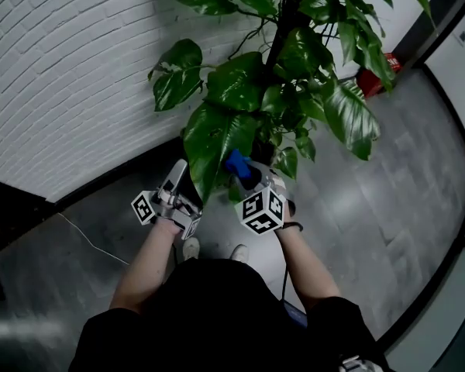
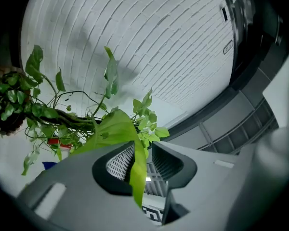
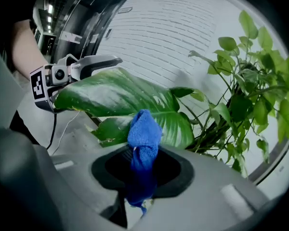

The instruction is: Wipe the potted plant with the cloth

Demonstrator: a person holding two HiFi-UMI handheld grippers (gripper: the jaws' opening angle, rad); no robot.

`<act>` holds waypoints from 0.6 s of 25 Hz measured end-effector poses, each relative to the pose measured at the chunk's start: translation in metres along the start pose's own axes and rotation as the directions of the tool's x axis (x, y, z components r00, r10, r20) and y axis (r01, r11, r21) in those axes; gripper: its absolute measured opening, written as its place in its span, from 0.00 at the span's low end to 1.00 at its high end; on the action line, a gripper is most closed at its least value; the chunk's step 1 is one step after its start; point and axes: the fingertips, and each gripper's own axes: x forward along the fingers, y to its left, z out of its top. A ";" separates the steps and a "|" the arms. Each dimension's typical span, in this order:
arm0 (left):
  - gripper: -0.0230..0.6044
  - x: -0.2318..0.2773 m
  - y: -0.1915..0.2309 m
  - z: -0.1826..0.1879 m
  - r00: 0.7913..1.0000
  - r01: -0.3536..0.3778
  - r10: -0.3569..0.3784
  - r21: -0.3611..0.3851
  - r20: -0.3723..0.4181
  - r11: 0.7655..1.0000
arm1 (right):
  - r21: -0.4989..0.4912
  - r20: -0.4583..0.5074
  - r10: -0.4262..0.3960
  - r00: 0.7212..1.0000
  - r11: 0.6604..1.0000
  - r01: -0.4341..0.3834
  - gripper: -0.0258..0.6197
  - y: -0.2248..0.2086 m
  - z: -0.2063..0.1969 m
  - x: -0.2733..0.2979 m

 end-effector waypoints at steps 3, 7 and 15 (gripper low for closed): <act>0.19 -0.003 0.003 0.003 1.000 -0.008 0.009 -0.013 0.007 1.000 | 0.040 0.009 0.019 1.000 0.999 -0.020 0.20 0.014 -0.006 0.000; 0.19 -0.004 0.006 0.005 1.000 -0.010 0.010 -0.025 0.013 1.000 | 0.071 0.036 0.030 0.999 0.997 -0.032 0.20 0.031 -0.010 0.000; 0.19 0.000 0.004 0.002 1.000 -0.005 0.004 -0.034 -0.003 0.999 | 0.059 0.053 0.097 0.994 0.993 -0.100 0.20 0.066 -0.010 -0.006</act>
